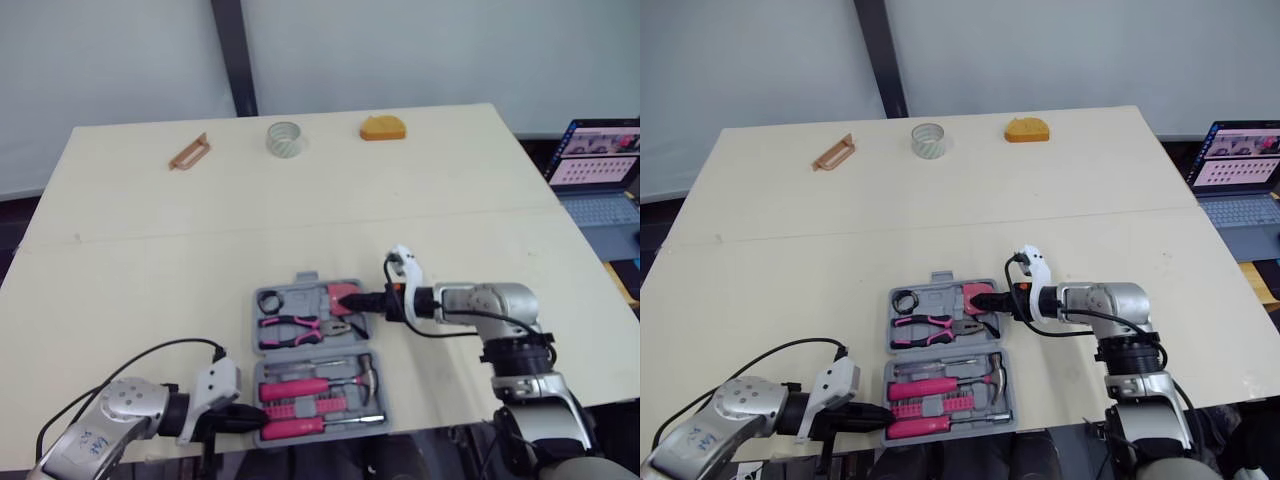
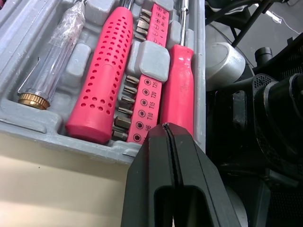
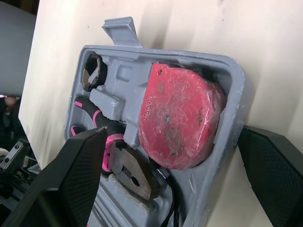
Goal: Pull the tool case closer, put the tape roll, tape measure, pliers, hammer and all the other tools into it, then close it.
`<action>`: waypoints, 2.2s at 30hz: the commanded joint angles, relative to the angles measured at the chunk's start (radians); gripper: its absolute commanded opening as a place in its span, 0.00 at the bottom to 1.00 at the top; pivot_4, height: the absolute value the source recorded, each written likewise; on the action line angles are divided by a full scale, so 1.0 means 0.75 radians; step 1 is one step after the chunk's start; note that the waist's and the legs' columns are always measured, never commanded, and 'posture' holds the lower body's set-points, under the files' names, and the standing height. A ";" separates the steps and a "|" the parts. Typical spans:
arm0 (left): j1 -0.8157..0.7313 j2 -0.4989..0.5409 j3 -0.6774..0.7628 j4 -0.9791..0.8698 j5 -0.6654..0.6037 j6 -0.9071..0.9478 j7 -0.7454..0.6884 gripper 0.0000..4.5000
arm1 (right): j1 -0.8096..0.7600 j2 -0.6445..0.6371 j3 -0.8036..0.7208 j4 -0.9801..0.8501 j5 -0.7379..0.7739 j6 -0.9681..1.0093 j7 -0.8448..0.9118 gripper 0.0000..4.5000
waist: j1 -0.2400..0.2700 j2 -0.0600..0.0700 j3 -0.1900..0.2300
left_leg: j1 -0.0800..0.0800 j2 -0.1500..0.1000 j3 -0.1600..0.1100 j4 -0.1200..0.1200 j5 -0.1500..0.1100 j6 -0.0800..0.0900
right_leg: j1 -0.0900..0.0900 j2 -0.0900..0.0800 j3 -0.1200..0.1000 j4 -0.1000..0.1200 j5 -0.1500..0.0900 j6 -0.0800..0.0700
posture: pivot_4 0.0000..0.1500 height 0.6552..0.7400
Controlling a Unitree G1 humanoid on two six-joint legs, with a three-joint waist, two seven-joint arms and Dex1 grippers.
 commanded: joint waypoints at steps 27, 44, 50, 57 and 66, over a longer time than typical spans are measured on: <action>-0.026 -0.070 0.026 0.088 -0.003 0.039 0.043 0.00 | 0.054 -0.135 0.074 -0.356 0.165 -0.108 0.341 0.99 | 0.000 0.004 0.002 | 0.000 0.000 0.000 -0.002 0.000 0.000 | -0.001 0.000 0.000 -0.001 0.000 0.000 | 1.00 1.00; 0.040 -0.067 0.195 0.039 -0.123 0.114 0.059 0.00 | 0.034 -0.293 0.102 -0.435 0.256 -0.160 0.566 0.99 | 0.003 0.003 0.002 | -0.001 0.001 0.000 -0.002 0.000 0.000 | -0.001 0.000 -0.001 -0.002 0.000 0.000 | 1.00 1.00; 0.054 -0.058 0.295 -0.002 -0.197 0.184 0.052 0.00 | 0.053 -0.330 0.113 -0.527 0.308 -0.142 0.604 0.99 | 0.004 0.003 0.002 | -0.001 0.000 0.000 -0.002 0.000 0.000 | -0.001 0.000 -0.001 -0.003 0.000 0.000 | 1.00 1.00; 0.111 0.046 0.493 0.047 -0.248 0.198 -0.026 0.00 | 0.130 -0.405 0.152 -0.694 0.383 -0.103 0.625 0.99 | 0.006 0.003 0.003 | -0.002 0.000 -0.001 -0.002 0.000 0.000 | -0.001 0.000 -0.001 -0.004 0.000 0.000 | 1.00 1.00; -0.028 0.068 0.623 0.128 -0.283 0.246 -0.029 0.00 | 0.203 -0.460 0.160 -0.702 0.373 -0.141 0.597 0.99 | 0.009 0.001 0.004 | -0.002 0.000 0.000 -0.002 0.000 0.000 | 0.000 0.000 -0.001 -0.004 0.000 0.000 | 1.00 1.00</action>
